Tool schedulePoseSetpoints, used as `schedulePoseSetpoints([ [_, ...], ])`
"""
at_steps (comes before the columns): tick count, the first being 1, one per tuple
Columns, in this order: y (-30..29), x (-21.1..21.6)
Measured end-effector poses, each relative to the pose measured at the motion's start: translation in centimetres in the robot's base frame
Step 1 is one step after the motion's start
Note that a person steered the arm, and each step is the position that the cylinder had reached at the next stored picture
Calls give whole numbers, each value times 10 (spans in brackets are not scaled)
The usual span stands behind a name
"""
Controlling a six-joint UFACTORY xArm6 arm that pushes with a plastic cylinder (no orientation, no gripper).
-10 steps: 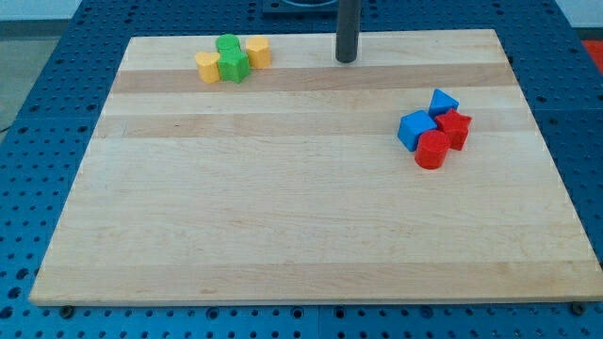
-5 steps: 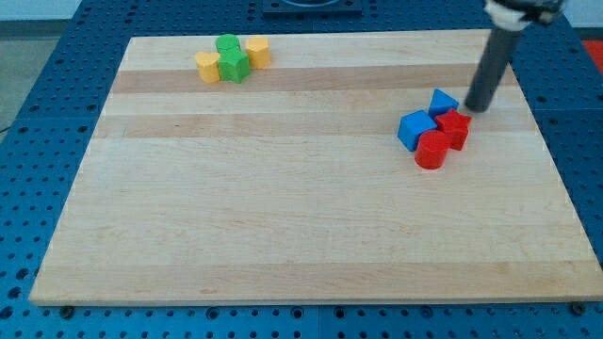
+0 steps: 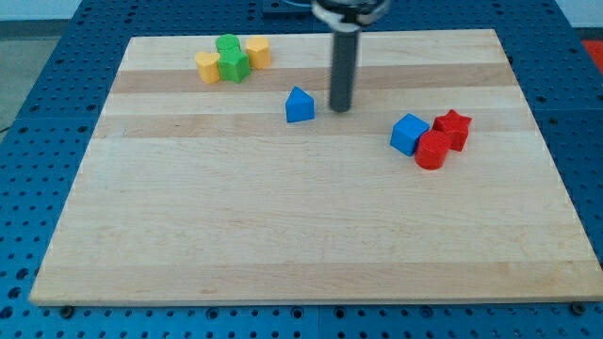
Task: Move the blue triangle to the center
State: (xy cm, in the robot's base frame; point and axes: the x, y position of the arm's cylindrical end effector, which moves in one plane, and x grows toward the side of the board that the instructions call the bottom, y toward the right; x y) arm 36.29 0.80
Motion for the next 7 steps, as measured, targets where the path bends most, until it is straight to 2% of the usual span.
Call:
schedulePoseSetpoints([
  [1, -35, 4],
  [2, -32, -32],
  [3, -80, -42],
  [4, -71, 11],
  [5, -41, -8],
  [6, 99, -15],
  [7, 220, 19],
])
